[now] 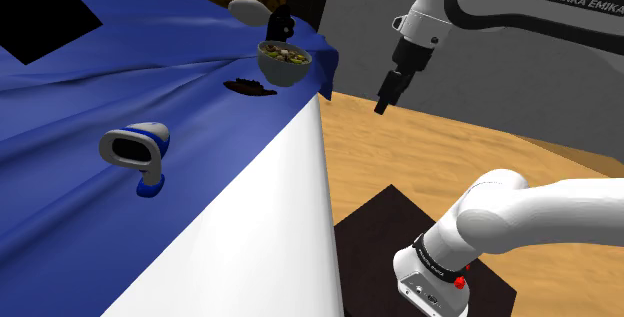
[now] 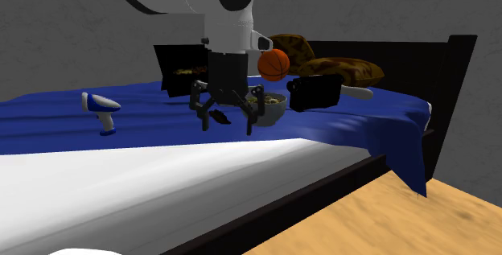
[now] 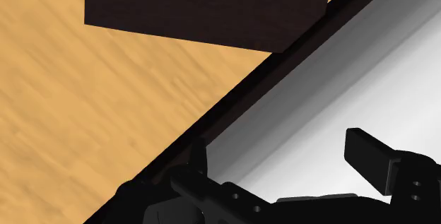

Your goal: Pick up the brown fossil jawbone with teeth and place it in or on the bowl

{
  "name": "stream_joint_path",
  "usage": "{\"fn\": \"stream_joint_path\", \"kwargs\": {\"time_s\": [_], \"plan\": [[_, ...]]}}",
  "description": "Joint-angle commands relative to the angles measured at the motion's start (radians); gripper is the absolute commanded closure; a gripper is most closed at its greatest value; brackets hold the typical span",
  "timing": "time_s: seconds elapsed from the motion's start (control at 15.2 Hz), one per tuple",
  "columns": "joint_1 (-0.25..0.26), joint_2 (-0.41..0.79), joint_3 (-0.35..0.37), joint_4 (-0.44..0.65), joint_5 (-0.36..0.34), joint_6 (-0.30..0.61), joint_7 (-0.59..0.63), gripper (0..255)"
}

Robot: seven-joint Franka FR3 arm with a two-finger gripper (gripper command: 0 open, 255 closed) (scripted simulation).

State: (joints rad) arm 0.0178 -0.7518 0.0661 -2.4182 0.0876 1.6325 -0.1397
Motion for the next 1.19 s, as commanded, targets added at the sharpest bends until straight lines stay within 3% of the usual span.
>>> {"fn": "stream_joint_path", "kwargs": {"time_s": [0.0, 0.53, 1.12], "plan": [[0.0, 0.0, 0.0, 0.0, 0.0, 0.0, 0.0, 0], [0.047, 0.318, 0.02, 0.18, -0.042, 0.153, -0.147, 0], [0.094, 0.653, 0.068, 0.457, -0.103, 0.231, -0.278, 0]]}}
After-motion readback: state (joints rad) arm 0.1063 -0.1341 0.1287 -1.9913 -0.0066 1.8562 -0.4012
